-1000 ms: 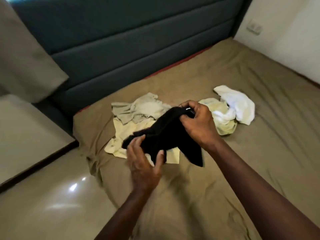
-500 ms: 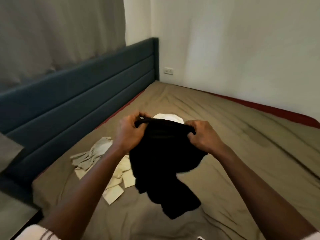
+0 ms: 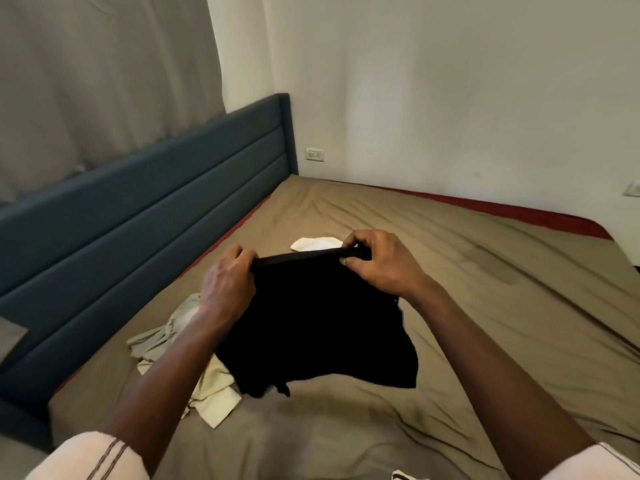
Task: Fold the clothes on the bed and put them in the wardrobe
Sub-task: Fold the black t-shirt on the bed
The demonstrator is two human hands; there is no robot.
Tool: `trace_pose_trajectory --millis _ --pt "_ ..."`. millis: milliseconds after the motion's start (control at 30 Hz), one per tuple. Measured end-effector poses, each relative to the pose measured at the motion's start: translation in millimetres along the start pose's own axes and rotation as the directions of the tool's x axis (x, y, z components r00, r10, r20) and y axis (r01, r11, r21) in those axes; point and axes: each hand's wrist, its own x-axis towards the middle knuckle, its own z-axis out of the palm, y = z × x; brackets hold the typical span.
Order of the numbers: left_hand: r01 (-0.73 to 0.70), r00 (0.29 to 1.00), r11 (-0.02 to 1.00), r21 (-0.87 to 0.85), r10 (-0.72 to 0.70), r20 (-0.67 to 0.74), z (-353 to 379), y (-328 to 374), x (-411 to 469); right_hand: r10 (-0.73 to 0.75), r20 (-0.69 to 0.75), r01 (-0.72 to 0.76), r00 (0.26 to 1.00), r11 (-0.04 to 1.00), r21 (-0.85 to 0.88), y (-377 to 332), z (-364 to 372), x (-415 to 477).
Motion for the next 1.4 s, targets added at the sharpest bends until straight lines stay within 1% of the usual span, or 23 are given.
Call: trace_pose_trajectory --millis 100,167,233,267,367,400,433,533,567,633,700,733,767,833,867,900,1033,1100,1167,1233,1267,1333,1400 --pt "0.196 0.981 0.981 -0.010 -0.196 -0.001 7 -10 -3 0.019 -0.120 -0.033 0.993 0.992 -0.119 -10 -4 -4" --pt "0.337 0.941 0.937 -0.086 -0.338 0.004 11 -12 -4 0.031 -0.217 -0.050 0.976 0.995 -0.082 -20 -11 -6" --pt "0.412 0.910 0.900 -0.142 -0.415 0.008 16 -13 -6 0.104 -0.360 -0.115 0.927 0.993 -0.007 -26 -19 -8" --pt "0.429 0.901 0.889 -0.163 -0.433 0.009 17 -13 -7 0.164 -0.454 -0.168 0.876 0.985 0.031 -26 -25 -9" --pt "0.434 0.899 0.877 -0.206 -0.438 0.028 18 -11 -13 0.301 -0.697 -0.349 0.651 0.934 0.077 -7 -44 -15" --pt "0.421 0.906 0.878 -0.228 -0.421 0.051 18 -7 -15 0.313 -0.734 -0.393 0.603 0.917 0.068 4 -49 -19" --pt "0.398 0.917 0.881 -0.257 -0.393 0.074 19 -3 -17 0.321 -0.752 -0.435 0.576 0.899 0.051 16 -52 -23" --pt "0.269 0.960 0.882 -0.386 -0.213 0.182 21 18 -19 0.447 -0.734 -0.588 0.511 0.805 0.081 62 -54 -42" --pt "0.233 0.962 0.870 -0.435 -0.142 0.232 24 27 -19 0.526 -0.711 -0.628 0.466 0.763 0.153 80 -55 -51" --pt "0.189 0.935 0.834 -0.519 0.008 0.354 28 49 -18 0.726 -0.607 -0.635 0.323 0.642 0.429 112 -54 -67" --pt "0.191 0.884 0.792 -0.579 0.118 0.453 34 72 -20 0.870 -0.458 -0.474 0.182 0.486 0.735 133 -52 -82" --pt "0.217 0.847 0.760 -0.613 0.166 0.505 41 88 -23 0.901 -0.418 -0.356 0.114 0.430 0.830 142 -55 -92" --pt "0.257 0.803 0.719 -0.646 0.213 0.557 47 101 -27 0.912 -0.408 -0.249 0.049 0.407 0.879 150 -57 -98" --pt "0.380 0.696 0.622 -0.685 0.296 0.654 59 127 -36 0.878 -0.472 -0.164 -0.078 0.456 0.875 164 -70 -109" --pt "0.439 0.647 0.576 -0.689 0.329 0.687 61 138 -40 0.846 -0.522 -0.160 -0.114 0.502 0.850 172 -79 -109" --pt "0.503 0.604 0.522 -0.689 0.358 0.712 65 147 -44 0.810 -0.572 -0.170 -0.129 0.550 0.817 182 -88 -107" --pt "0.740 0.469 0.310 -0.597 0.399 0.788 65 153 -51 0.659 -0.745 -0.240 -0.099 0.711 0.661 207 -117 -66" --pt "0.818 0.433 0.203 -0.538 0.399 0.809 69 135 -54 0.615 -0.788 -0.287 -0.042 0.748 0.599 205 -112 -25" --pt "0.857 0.427 0.122 -0.500 0.375 0.823 77 109 -56 0.621 -0.782 -0.380 0.058 0.738 0.558 204 -89 20" --pt "0.861 0.431 0.141 -0.489 0.308 0.848 90 76 -56 0.654 -0.739 -0.571 0.162 0.673 0.470 204 -45 63" --pt "0.850 0.443 0.186 -0.494 0.257 0.859 99 58 -56 0.688 -0.688 -0.637 0.230 0.641 0.428 206 -18 81" --pt "0.809 0.497 0.318 -0.495 0.080 0.864 131 8 -51 0.744 -0.541 -0.687 0.391 0.627 0.366 216 53 119" --pt "0.747 0.576 0.468 -0.473 -0.100 0.811 174 -50 -47 0.787 -0.352 -0.671 0.507 0.617 0.411 235 133 155"
